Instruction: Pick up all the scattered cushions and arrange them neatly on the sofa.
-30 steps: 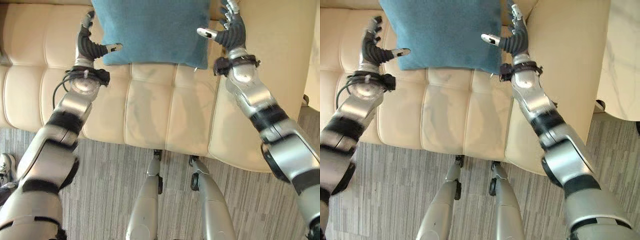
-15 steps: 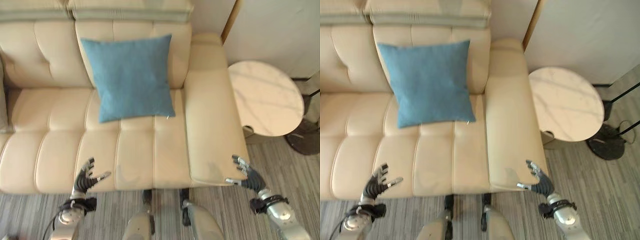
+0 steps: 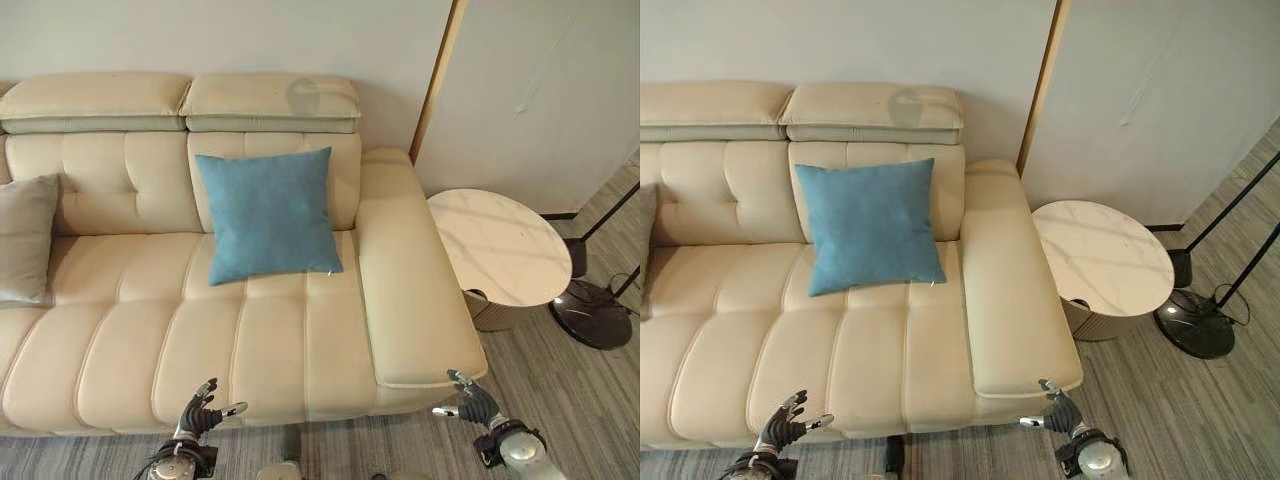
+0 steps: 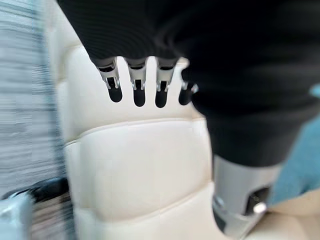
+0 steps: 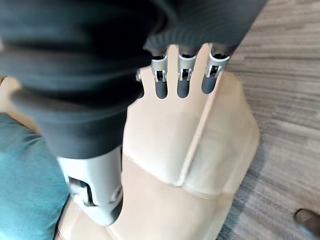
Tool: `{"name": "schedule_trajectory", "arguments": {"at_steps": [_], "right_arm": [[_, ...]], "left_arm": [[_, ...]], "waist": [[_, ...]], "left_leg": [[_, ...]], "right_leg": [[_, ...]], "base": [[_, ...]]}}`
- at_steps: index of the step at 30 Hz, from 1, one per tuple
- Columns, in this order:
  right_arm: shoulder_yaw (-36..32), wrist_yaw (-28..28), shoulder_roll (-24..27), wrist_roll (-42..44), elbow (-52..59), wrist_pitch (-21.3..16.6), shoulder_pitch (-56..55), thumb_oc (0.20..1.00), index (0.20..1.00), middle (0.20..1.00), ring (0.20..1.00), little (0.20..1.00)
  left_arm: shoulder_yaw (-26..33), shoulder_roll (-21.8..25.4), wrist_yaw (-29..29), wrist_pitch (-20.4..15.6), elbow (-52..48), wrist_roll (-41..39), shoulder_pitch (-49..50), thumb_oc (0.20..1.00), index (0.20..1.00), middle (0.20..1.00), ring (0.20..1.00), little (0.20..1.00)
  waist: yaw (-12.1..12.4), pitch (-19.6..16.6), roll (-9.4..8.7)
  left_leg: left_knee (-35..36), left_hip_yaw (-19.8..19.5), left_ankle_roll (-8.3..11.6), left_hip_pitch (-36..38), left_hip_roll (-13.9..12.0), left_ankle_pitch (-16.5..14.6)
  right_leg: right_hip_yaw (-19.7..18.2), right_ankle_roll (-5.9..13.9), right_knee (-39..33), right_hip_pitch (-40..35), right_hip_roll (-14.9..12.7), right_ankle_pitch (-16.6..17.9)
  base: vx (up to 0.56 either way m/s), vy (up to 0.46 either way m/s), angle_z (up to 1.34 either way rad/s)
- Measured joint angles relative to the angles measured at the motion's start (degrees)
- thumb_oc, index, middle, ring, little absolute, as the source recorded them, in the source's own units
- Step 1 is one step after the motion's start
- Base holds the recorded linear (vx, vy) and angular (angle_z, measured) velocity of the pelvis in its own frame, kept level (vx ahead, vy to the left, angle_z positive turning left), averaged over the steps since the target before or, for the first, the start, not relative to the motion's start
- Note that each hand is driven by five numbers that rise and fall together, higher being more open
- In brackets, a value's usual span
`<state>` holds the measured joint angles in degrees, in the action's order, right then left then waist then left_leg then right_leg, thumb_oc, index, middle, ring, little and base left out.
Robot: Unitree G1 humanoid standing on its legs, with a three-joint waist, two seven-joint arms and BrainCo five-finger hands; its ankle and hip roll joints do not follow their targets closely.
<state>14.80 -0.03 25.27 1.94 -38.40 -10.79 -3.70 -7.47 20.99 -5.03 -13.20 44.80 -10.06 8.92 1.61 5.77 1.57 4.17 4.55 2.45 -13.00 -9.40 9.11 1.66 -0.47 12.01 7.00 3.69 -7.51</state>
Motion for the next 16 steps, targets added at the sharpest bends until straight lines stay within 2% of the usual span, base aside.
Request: {"name": "schedule_trajectory", "arguments": {"at_steps": [1,2,3,4,5,6,7,8,9,11,12,16], "right_arm": [[0.0,-0.12,0.24,0.71,1.03,-0.12,-0.32,1.0,1.0,1.0,1.0,1.0],[0.26,-0.32,0.17,1.51,0.38,0.19,-0.1,1.0,1.0,1.0,1.0,1.0],[0.29,-0.45,0.36,1.51,0.42,0.21,-0.68,1.0,1.0,1.0,1.0,1.0],[0.16,-0.63,0.53,1.52,0.54,0.2,-1.24,1.0,1.0,1.0,1.0,1.0],[-0.01,-0.71,0.67,1.53,0.67,0.19,-1.76,1.0,1.0,1.0,1.0,1.0],[-0.06,-0.68,0.63,1.54,0.86,0.14,-1.73,1.0,1.0,1.0,1.0,1.0],[-0.14,-0.69,0.63,1.56,1.12,0.09,-1.72,1.0,1.0,1.0,1.0,1.0],[-0.23,-0.68,0.65,1.56,1.11,0.07,-1.46,1.0,1.0,1.0,1.0,1.0],[-0.29,-0.64,0.6,1.57,1.07,0.07,-1.11,1.0,1.0,1.0,1.0,1.0],[-0.37,-0.63,0.96,1.56,1.06,0.07,-1.19,1.0,1.0,1.0,1.0,1.0],[-0.74,-0.64,0.84,1.56,0.92,0.05,-1.28,1.0,1.0,1.0,1.0,1.0],[-2.5,-0.57,0.26,1.57,-0.42,0.01,-1.82,1.0,1.0,1.0,1.0,1.0]], "left_arm": [[-0.01,0.13,-0.06,0.03,-0.07,-0.02,-0.13,1.0,1.0,1.0,1.0,1.0],[-0.35,0.15,-0.17,0.27,0.29,0.0,-0.71,1.0,1.0,1.0,1.0,1.0],[-0.51,0.03,-0.05,0.2,0.29,-0.01,-0.88,1.0,1.0,1.0,1.0,1.0],[-0.79,0.02,-0.08,0.13,0.42,-0.02,-1.07,1.0,1.0,1.0,1.0,1.0],[-1.0,0.14,0.01,0.07,0.36,0.0,-1.27,1.0,1.0,1.0,1.0,1.0],[-0.89,0.22,0.02,-0.04,0.27,0.01,-1.38,1.0,1.0,1.0,1.0,1.0],[-0.87,0.34,0.02,-0.13,0.27,0.0,-1.43,1.0,1.0,1.0,1.0,1.0],[-0.85,0.28,0.02,-0.15,0.15,-0.01,-1.9,1.0,1.0,1.0,1.0,1.0],[-0.83,-0.25,0.04,-0.14,0.01,-0.01,-2.18,1.0,1.0,1.0,1.0,1.0],[-0.93,-0.88,0.05,-0.2,-0.45,-0.01,-2.45,1.0,1.0,1.0,1.0,1.0],[-0.94,-0.86,0.04,-0.25,-0.96,-0.01,-2.96,1.0,1.0,1.0,1.0,1.0],[-0.39,-0.5,0.04,-0.33,-1.29,0.0,-2.77,1.0,1.0,1.0,1.0,1.0]], "waist": [[0.08,0.42,0.13],[0.16,1.61,-1.16],[0.07,2.07,-2.14],[-0.18,2.26,-2.99],[-0.9,2.11,-3.94],[-1.43,2.22,-4.75],[-2.19,2.2,-5.41],[-2.49,2.41,-5.55],[-2.88,2.69,-4.76],[-2.98,2.61,-2.95],[-3.03,2.79,-2.34],[-2.79,3.04,-2.82]], "left_leg": [[-0.39,-1.01,1.94,-1.55,-0.48,-1.32],[-1.94,-1.11,4.54,-3.13,0.09,-4.68],[-3.93,-1.65,4.08,-3.12,1.71,-4.71],[-5.6,-2.83,4.0,-2.83,3.42,-4.84],[-7.62,-3.07,3.8,-2.05,5.29,-5.3],[-9.75,-3.45,3.67,-1.93,6.61,-6.45],[-10.71,-3.92,2.57,-0.17,7.62,-7.36],[-9.47,-4.43,2.38,1.92,7.61,-7.52],[-4.48,-5.87,2.49,7.82,7.37,-7.38],[-1.47,-5.66,2.23,12.07,6.39,-6.71],[-0.43,-5.57,0.99,12.18,5.79,-7.42],[0.75,-5.47,-0.24,13.29,7.42,-7.07]], "right_leg": [[0.47,-1.48,0.02,1.44,0.25,0.48],[1.26,-3.26,-0.58,2.27,-0.48,2.08],[1.66,-4.05,-1.07,2.8,-1.53,3.9],[1.81,-4.73,-2.24,2.21,-2.34,4.11],[2.42,-5.17,-3.89,2.35,-3.7,6.24],[2.59,-4.75,-6.03,1.59,-4.34,7.33],[2.39,-3.91,-9.01,1.07,-4.93,8.42],[2.28,-2.75,-10.13,1.03,-4.94,10.14],[2.33,-2.03,-12.92,-0.1,-4.16,12.22],[2.93,-1.45,-15.48,-1.56,-2.7,13.63],[3.31,-0.99,-16.67,-1.86,-2.34,14.7],[3.87,0.56,-16.81,-2.74,-4.19,15.66]], "base": [[-0.31,-0.094,0.17],[-0.26,-0.06,0.23],[-0.35,-0.06,0.24],[-0.17,-0.017,0.28],[-0.12,0.006,0.3],[-0.04,0.022,0.38],[-0.03,0.031,0.26],[0.0,0.035,0.19],[0.01,0.019,0.03],[0.0,0.051,0.07],[0.0,0.078,0.09],[0.01,0.065,0.11]]}}
